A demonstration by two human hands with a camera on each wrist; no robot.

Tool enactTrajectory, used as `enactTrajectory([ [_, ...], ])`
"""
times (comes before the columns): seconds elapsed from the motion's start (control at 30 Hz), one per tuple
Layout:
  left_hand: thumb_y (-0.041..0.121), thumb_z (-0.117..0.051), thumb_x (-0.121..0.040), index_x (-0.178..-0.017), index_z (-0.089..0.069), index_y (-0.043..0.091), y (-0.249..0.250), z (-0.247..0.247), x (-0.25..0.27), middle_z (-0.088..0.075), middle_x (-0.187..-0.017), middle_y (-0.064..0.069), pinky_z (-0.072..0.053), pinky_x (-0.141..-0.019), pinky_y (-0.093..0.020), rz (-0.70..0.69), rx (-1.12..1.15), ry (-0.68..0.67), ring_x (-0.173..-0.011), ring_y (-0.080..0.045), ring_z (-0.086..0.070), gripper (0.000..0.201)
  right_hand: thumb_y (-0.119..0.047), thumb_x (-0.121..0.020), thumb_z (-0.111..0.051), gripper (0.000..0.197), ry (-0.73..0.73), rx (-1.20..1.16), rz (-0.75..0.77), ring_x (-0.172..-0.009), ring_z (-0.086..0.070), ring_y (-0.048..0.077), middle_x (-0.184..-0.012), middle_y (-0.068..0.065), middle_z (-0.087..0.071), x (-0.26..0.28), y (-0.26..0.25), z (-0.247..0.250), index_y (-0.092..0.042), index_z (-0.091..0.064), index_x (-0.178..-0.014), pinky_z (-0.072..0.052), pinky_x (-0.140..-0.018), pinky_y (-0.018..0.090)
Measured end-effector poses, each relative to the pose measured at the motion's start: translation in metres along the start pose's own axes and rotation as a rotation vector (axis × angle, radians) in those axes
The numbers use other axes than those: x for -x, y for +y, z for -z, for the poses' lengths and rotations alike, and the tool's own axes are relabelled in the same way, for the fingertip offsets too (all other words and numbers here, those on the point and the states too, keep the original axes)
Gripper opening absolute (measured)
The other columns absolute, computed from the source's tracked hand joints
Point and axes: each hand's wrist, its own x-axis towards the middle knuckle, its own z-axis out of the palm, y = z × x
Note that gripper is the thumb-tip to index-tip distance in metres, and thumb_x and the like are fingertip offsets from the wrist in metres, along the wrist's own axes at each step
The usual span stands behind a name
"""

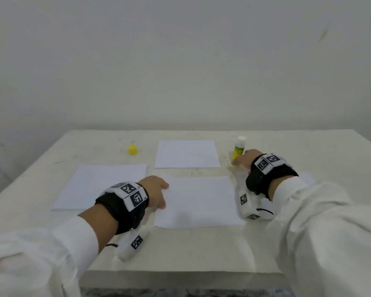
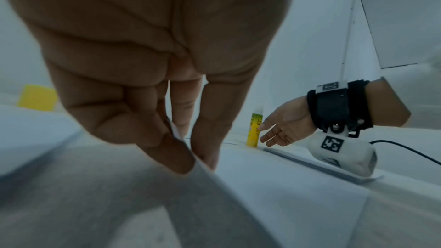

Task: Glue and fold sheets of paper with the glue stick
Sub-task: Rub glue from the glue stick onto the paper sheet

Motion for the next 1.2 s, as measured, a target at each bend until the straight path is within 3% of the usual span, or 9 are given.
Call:
enactTrajectory([
  [0.2, 0.017, -0.066, -0.086, -0.147, -0.034, 0.02, -0.018, 0.002, 0.001, -0.036, -0.148, -0.001, -0.036, -0.105, -0.024, 0.001, -0.116, -0.014, -0.133, -0.019, -0.041, 0.069, -0.031, -0.099, -0.046, 0.043, 0.109, 0.024, -0.059, -0.117, -0.053, 0.036, -0.124, 0.023, -0.057, -0.009, -0.012, -0.013, 0.005, -0.057, -0.12, -0.039, -0.099, 0.038],
  [0.3, 0.021, -0.066, -0.085, -0.147, -0.033, 0.026, -0.023, -0.002, -0.001, -0.026, -0.151, -0.002, -0.037, -0.107, -0.03, -0.022, -0.189, -0.006, -0.136, -0.021, -0.034, 0.07, -0.029, -0.096, -0.049, 0.033, 0.141, -0.063, -0.053, -0.089, -0.059, 0.034, -0.099, 0.02, -0.058, -0.009, -0.014, -0.014, 0.001, -0.057, -0.105, -0.042, -0.077, 0.035],
  [0.4, 0.034, -0.067, -0.082, -0.143, -0.035, 0.04, -0.028, -0.003, 0.0, -0.007, -0.156, 0.0, -0.027, -0.112, -0.037, -0.056, -0.305, 0.035, -0.142, -0.024, -0.015, 0.068, -0.023, -0.092, -0.052, 0.02, 0.229, -0.166, 0.062, -0.059, -0.047, 0.022, -0.083, 0.013, -0.053, -0.004, -0.022, -0.015, -0.004, -0.048, -0.095, -0.032, -0.052, 0.028],
  [0.53, 0.056, -0.058, -0.083, -0.141, -0.034, 0.045, -0.037, -0.007, 0.004, -0.012, -0.155, 0.002, -0.015, -0.111, -0.043, -0.122, -0.407, 0.043, -0.142, -0.024, -0.01, 0.064, -0.027, -0.096, -0.043, 0.029, 0.084, -0.091, 0.257, -0.073, -0.056, 0.028, -0.081, 0.012, -0.056, 0.022, -0.041, -0.024, -0.002, -0.05, -0.108, -0.042, -0.063, 0.031],
  [0.63, 0.064, -0.05, -0.084, -0.146, -0.024, 0.041, -0.042, -0.011, 0.008, -0.021, -0.153, 0.005, -0.017, -0.108, -0.044, -0.162, -0.474, -0.015, -0.14, -0.022, -0.016, 0.072, -0.032, -0.093, -0.052, 0.032, 0.029, -0.115, 0.354, -0.059, -0.053, 0.018, -0.075, 0.006, -0.055, 0.046, -0.058, -0.03, -0.009, -0.054, -0.116, -0.041, -0.054, 0.025],
  [0.73, 0.065, -0.047, -0.085, -0.148, -0.02, 0.039, -0.043, -0.013, 0.01, -0.019, -0.156, 0.006, -0.016, -0.108, -0.045, -0.183, -0.504, -0.023, -0.141, -0.022, -0.015, 0.074, -0.023, -0.083, -0.067, 0.016, 0.012, -0.234, 0.419, -0.049, -0.045, 0.013, -0.064, 0.004, -0.05, 0.065, -0.075, -0.039, -0.008, -0.062, -0.083, -0.037, -0.049, 0.021],
  [0.83, 0.065, -0.046, -0.086, -0.148, -0.02, 0.037, -0.039, -0.014, 0.01, -0.02, -0.156, 0.006, -0.018, -0.108, -0.045, -0.204, -0.516, -0.023, -0.141, -0.023, -0.016, 0.073, -0.023, -0.084, -0.063, 0.024, -0.003, -0.216, 0.472, -0.059, -0.046, 0.018, -0.065, 0.004, -0.049, 0.073, -0.095, -0.06, -0.012, -0.057, -0.064, -0.039, -0.056, 0.027],
  [1.0, 0.067, -0.049, -0.084, -0.147, -0.025, 0.033, -0.04, -0.015, 0.011, -0.032, -0.149, 0.009, -0.021, -0.105, -0.041, -0.214, -0.49, -0.019, -0.136, -0.021, -0.024, 0.076, -0.036, -0.088, -0.057, 0.026, -0.002, 0.014, 0.494, -0.076, -0.049, 0.02, -0.083, 0.002, -0.05, 0.067, -0.126, -0.106, -0.012, -0.048, -0.086, -0.037, -0.062, 0.028],
  [1.2, 0.065, -0.051, -0.084, -0.149, -0.018, 0.034, -0.046, -0.013, 0.012, -0.02, -0.156, 0.008, -0.02, -0.106, -0.044, -0.229, -0.499, -0.072, -0.138, -0.024, -0.021, 0.079, -0.033, -0.09, -0.054, 0.024, -0.014, 0.123, 0.493, -0.082, -0.048, 0.022, -0.093, 0.006, -0.05, 0.068, -0.14, -0.123, -0.011, -0.044, -0.093, -0.037, -0.067, 0.03],
])
